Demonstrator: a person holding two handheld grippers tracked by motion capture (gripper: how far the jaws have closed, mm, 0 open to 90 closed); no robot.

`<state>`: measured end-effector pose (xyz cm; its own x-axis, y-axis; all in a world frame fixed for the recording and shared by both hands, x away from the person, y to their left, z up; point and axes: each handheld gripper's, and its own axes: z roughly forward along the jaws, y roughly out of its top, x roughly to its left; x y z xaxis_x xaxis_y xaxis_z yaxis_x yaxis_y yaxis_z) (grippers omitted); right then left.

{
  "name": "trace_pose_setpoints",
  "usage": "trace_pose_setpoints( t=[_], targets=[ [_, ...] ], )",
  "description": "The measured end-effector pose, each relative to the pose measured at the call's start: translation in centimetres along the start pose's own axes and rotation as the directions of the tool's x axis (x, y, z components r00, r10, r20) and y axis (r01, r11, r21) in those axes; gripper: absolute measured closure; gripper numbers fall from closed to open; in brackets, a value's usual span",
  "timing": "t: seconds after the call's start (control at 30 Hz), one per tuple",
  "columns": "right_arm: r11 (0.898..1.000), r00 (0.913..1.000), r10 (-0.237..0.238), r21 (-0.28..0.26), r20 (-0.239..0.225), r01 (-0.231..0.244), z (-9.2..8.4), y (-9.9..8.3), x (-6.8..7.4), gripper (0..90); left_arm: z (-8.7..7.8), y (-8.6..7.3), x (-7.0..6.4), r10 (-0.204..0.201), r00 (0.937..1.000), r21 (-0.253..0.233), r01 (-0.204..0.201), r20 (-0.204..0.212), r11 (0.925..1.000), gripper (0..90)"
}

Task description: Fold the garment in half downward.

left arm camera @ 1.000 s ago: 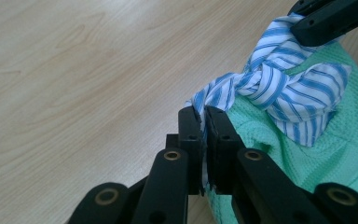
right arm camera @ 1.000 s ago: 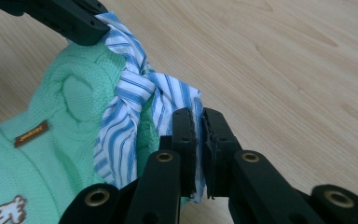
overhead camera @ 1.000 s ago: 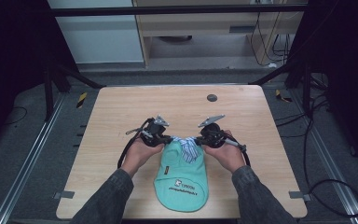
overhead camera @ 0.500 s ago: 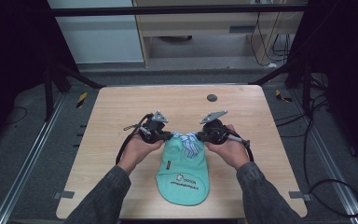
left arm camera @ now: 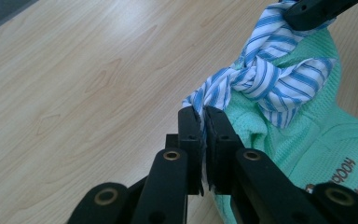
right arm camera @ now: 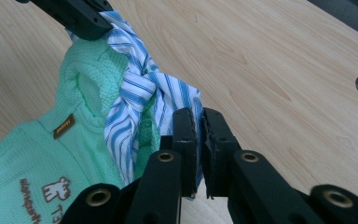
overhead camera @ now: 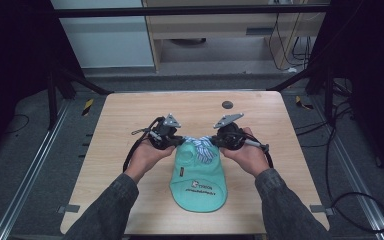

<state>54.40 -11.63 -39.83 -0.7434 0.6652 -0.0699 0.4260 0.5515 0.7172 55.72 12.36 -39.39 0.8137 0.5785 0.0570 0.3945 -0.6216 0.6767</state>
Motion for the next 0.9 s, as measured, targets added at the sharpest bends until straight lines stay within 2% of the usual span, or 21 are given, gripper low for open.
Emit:
trace_pose_setpoints(
  t=[0.17, 0.43, 0.9],
  targets=[
    [1.000, 0.9998, -0.017, 0.003, 0.013, 0.017, -0.3, 0.6, -0.1, 84.9, -0.3, 0.6, 0.1, 0.017, 0.9998, 0.007, -0.017, -0.011, 0.9998, 86.0],
    [0.999, 0.9991, -0.039, 0.004, 0.015, 0.039, -0.4, 1.0, -0.1, 84.9, -0.3, 0.7, 0.3, 0.009, 0.9998, 0.006, -0.009, -0.016, 0.9999, 86.0],
    [0.999, 0.9987, -0.048, 0.003, 0.016, 0.048, -0.6, 1.4, 0.0, 84.6, -0.5, 0.8, 0.4, 0.014, 0.9997, 0.002, -0.014, -0.021, 0.9999, 85.8]
  ],
)
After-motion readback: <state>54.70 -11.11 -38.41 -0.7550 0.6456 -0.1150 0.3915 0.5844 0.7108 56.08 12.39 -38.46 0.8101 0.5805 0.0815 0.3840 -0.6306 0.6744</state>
